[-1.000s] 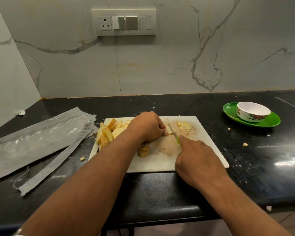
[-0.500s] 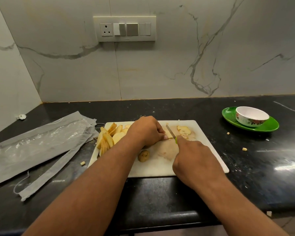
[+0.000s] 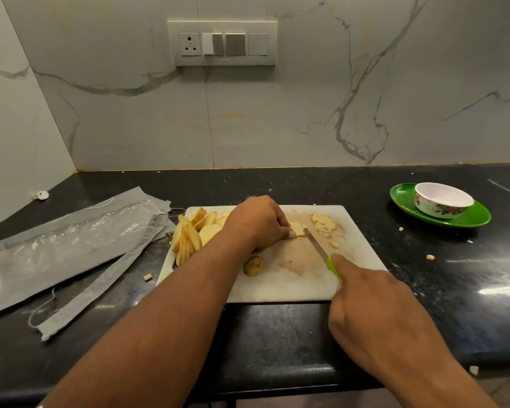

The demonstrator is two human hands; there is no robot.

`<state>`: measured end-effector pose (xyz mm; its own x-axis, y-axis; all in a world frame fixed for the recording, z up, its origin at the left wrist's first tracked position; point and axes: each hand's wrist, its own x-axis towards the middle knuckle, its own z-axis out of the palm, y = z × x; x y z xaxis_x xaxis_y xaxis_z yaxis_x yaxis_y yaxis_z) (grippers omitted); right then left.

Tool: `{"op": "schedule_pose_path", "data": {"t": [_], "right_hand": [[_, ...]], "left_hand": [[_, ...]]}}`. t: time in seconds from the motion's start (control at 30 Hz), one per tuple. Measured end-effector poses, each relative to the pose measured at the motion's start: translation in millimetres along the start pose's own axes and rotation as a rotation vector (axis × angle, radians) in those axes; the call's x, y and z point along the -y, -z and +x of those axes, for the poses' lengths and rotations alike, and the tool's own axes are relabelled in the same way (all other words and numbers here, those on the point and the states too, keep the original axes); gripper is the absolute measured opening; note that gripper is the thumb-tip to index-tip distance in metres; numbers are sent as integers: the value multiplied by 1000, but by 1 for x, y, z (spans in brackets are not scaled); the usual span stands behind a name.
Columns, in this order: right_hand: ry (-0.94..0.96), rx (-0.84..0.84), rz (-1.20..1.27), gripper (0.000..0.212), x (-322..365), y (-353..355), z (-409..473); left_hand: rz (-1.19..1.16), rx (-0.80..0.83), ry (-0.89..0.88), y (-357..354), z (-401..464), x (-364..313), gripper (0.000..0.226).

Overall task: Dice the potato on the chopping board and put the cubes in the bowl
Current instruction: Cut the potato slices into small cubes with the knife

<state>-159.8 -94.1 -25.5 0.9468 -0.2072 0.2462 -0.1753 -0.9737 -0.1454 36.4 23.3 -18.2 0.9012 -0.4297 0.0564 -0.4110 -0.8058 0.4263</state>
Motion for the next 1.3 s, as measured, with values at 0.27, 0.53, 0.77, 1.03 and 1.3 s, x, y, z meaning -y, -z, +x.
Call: {"op": "schedule_pose_path", "data": {"t": [0.27,0.53,0.77,1.03,1.3], "right_hand": [[-66,62,82,60,17,-21,50],[-21,68,7,63,-1,-6,-1],[-45,7,35,56,12,-7,32],[-48,48,90,54,13,-19,37],[-31,48,7,56,4,6,-3]], "left_hand": [[-2,-1,44,-3,0,-2,29],[7,-3,7,-2,-2,-1,29],[15,29,1,3,-6,-3,21],[-22,14,23,0,-3,-1,20],[-50,-9,24,0,0,1,16]]}}
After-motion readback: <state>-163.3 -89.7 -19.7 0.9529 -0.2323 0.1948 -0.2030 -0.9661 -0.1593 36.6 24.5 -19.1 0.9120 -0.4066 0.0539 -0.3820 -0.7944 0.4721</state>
